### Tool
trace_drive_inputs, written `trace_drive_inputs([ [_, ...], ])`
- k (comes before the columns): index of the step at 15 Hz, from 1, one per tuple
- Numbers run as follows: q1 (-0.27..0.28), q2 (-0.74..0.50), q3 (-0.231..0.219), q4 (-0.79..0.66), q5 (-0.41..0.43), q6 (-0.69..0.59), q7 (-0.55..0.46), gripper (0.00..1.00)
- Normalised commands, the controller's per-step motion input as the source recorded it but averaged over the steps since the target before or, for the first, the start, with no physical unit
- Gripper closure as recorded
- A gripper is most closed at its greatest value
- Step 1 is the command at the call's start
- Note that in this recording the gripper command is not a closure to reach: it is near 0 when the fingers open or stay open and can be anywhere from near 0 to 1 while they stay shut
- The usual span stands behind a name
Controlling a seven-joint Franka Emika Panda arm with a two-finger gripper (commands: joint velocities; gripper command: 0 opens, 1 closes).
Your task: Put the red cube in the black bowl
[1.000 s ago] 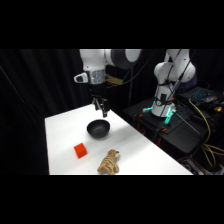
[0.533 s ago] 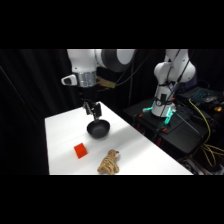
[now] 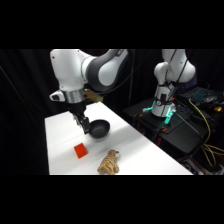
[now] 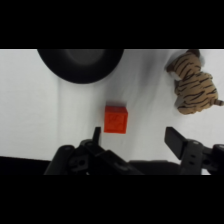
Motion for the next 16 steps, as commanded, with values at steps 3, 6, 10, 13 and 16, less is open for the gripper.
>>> trace_drive_inputs([
  [3,-0.041,0.39,-0.011,0.51,-0.063,0.03,-0.03,0.00],
  [6,-0.045,0.35,0.007,0.42,-0.025,0.05,0.00,0.00],
  [10,-0.066,0.39,0.038,0.46,0.041,0.05,-0.01,0.00],
  [13,-0.027,0.39,0.034,0.47,0.032,0.05,0.04,0.00],
  [16,-0.010,0.36,0.004,0.46,0.031,0.04,0.10,0.00],
])
